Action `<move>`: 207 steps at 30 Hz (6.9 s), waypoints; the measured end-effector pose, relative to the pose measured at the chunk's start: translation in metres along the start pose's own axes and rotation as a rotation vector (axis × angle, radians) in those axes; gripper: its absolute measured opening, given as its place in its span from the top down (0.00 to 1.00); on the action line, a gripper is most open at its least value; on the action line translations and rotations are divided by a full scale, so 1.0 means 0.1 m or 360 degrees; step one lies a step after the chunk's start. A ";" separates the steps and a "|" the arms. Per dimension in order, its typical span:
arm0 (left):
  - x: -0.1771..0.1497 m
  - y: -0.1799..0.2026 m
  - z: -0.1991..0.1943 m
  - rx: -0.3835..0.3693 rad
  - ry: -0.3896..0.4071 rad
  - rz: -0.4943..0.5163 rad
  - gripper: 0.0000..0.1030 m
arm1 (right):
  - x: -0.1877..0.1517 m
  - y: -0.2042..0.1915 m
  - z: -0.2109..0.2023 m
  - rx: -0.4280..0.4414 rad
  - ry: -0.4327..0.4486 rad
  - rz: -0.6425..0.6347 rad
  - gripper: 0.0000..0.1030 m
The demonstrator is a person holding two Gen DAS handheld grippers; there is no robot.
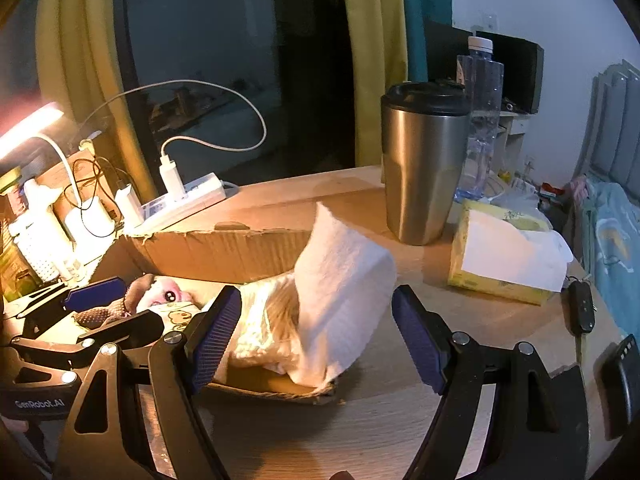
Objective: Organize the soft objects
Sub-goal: 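Withdraw both grippers from the box toward the brown fuzzy plush and bubble wrap, then grasp the brown fuzzy plush with the left gripper while the right grasps the bubble-wrap bags, then carry the brown plush and bubble-wrap bags over the box with both grippers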
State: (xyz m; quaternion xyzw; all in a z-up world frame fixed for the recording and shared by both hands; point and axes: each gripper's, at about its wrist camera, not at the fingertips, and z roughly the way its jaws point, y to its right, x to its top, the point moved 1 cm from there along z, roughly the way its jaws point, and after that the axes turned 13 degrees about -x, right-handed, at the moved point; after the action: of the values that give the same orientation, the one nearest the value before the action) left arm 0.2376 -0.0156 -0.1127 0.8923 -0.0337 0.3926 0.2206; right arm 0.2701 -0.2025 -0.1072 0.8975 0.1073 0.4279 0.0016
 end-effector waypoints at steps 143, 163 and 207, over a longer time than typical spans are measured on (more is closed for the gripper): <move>-1.08 -0.12 -0.62 0.0155 -0.0098 0.0026 0.61 | -0.97 -0.89 -0.37 0.0198 -0.0182 -0.0287 0.55; -0.66 0.16 -1.13 0.0143 0.0127 0.0114 0.61 | -0.54 -0.80 -0.79 0.0183 0.0026 -0.0282 0.55; 0.32 -0.20 -0.80 0.0136 0.0284 0.0055 0.60 | 0.47 -0.88 -0.44 0.0271 0.0210 -0.0292 0.55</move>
State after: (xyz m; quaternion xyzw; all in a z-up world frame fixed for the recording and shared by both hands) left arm 0.2096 0.0393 -0.0499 0.8617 -0.0125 0.4752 0.1776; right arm 0.2478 -0.1117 -0.0514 0.8508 0.2246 0.4733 -0.0424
